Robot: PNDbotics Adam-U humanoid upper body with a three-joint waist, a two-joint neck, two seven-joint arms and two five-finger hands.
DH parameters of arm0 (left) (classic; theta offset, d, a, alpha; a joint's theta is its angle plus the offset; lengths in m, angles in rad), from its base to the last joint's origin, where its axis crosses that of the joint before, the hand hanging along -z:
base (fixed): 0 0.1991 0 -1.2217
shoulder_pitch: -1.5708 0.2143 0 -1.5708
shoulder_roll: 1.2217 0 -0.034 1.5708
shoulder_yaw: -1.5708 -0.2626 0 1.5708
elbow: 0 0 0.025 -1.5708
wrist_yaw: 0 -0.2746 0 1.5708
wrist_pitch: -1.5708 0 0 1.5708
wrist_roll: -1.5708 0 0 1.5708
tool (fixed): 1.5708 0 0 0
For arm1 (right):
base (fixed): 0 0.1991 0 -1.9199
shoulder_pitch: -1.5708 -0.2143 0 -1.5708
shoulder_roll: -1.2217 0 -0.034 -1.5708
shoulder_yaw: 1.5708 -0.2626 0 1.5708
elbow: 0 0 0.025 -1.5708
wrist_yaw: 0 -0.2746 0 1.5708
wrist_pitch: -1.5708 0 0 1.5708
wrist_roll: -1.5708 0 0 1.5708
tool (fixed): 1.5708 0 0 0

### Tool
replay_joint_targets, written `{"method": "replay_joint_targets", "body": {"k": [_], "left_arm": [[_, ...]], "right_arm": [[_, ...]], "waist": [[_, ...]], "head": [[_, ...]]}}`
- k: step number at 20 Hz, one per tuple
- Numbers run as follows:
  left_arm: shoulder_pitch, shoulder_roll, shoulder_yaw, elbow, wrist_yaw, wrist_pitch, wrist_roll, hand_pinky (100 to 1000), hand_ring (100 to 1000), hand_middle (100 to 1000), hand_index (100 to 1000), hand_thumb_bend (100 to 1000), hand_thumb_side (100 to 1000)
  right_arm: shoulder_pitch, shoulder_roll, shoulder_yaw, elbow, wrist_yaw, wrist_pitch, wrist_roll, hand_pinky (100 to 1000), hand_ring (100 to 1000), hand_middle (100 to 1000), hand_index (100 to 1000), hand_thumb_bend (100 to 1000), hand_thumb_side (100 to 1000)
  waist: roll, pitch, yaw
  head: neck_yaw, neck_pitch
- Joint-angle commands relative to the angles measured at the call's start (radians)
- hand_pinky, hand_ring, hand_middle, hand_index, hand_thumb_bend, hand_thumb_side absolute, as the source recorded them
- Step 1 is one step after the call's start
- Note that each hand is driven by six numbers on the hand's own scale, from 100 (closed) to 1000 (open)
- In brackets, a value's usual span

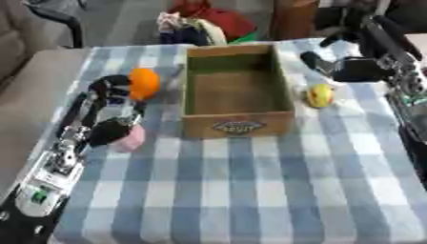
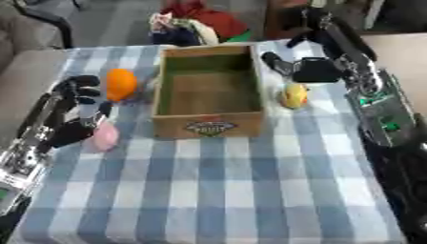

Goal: Pick up objects on the table and place them in the box.

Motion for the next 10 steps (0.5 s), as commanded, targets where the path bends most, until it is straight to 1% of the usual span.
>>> {"method": "replay_joint_targets", "body": {"k": [1,3,4,6,10], "left_arm": [[-0.021,0.066,0.019,-0.021,-0.044,0.004,-0.033,756,726,739,746,338,194],[-0.024,0.097,0.023,-0.018,-0.078,0.013,-0.069,752,705,697,728,348,181],[-0.025,0.112,0.024,-0.016,-0.093,0.019,-0.088,751,702,690,728,355,178],[-0.030,0.138,0.026,-0.012,-0.127,0.032,-0.130,746,692,658,723,375,147],[-0.044,0.182,0.018,-0.015,-0.213,0.045,-0.263,740,691,655,729,404,103]], "right_arm": [[-0.016,-0.015,-0.015,-0.024,0.006,0.000,-0.010,628,802,736,817,433,211],[-0.016,-0.016,-0.017,-0.026,0.007,0.002,-0.017,628,803,734,815,433,212],[-0.016,-0.017,-0.018,-0.027,0.007,0.002,-0.019,628,804,733,815,433,212],[-0.016,-0.017,-0.019,-0.028,0.007,0.003,-0.021,629,805,732,815,432,212],[-0.017,-0.017,-0.018,-0.028,0.008,0.003,-0.021,630,807,730,815,432,212]], "waist": [[-0.001,-0.016,0.000],[0.001,-0.016,-0.001],[0.001,-0.016,-0.001],[0.002,-0.017,-0.001],[0.003,-0.017,-0.001]], "head": [[0.003,0.005],[0.002,0.005],[0.002,0.005],[0.001,0.005],[0.002,0.005]]}}
